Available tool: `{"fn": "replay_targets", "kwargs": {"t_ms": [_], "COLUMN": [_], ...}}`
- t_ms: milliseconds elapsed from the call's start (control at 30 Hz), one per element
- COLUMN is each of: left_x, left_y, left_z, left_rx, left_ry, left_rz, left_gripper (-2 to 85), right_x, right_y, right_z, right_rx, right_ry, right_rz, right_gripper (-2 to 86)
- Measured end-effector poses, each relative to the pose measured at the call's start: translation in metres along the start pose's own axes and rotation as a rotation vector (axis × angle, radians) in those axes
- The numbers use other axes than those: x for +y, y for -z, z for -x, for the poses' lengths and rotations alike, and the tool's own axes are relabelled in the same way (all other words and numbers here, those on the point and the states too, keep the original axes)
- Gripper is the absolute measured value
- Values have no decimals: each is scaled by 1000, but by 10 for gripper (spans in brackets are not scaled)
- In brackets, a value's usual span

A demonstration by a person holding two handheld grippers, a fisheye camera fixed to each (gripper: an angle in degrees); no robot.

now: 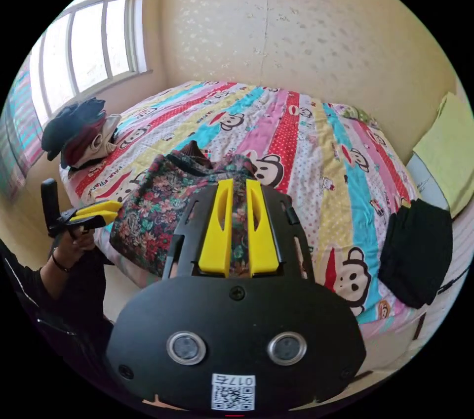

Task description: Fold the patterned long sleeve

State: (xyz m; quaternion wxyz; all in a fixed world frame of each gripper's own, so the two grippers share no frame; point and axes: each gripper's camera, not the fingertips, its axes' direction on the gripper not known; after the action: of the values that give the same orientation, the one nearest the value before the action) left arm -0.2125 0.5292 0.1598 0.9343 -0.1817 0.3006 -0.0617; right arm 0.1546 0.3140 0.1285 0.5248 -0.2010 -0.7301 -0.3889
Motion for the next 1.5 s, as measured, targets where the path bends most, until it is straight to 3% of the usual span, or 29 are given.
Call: {"fn": "replay_targets", "kwargs": {"t_ms": [67, 200, 300, 400, 567, 733, 833, 1067, 1367, 1500], "left_x": [0, -19, -46, -57, -75, -141, -187, -264, -306, -300], "left_y": [-2, -19, -57, -125, -139, -172, -226, -363, -449, -472], "left_z": [-15, -53, -60, -42, -54, -130, -167, -189, -201, -214], "left_rx": [11, -3, -137, -251, -223, -141, -134, -81, 224, 48], "left_ry": [-57, -139, -102, -29, 59, -348, -556, -689, -745, -924], "left_rz": [-51, -90, 37, 338, 391, 356, 482, 790, 1066, 1185], "left_gripper": [78, 45, 34, 5, -7, 3, 50, 60, 56, 62], "right_x": [46, 79, 85, 101, 138, 133, 128, 137, 140, 139], "right_y": [4, 2, -21, -18, 5, 8, 10, 20, 29, 31], "right_z": [-7, -5, -17, -30, 3, 4, -12, -76, -96, -104], "right_rx": [-153, -105, -82, -99, 123, 179, 109, -249, -312, -338], "right_ry": [-12, -27, -42, -95, -22, -19, -28, -89, -102, -109], "right_rz": [-86, -225, -172, -239, -424, -384, -356, -388, -392, -393], "right_gripper": [19, 9, 5, 3, 2, 2, 2, 3, 4, 3]}}
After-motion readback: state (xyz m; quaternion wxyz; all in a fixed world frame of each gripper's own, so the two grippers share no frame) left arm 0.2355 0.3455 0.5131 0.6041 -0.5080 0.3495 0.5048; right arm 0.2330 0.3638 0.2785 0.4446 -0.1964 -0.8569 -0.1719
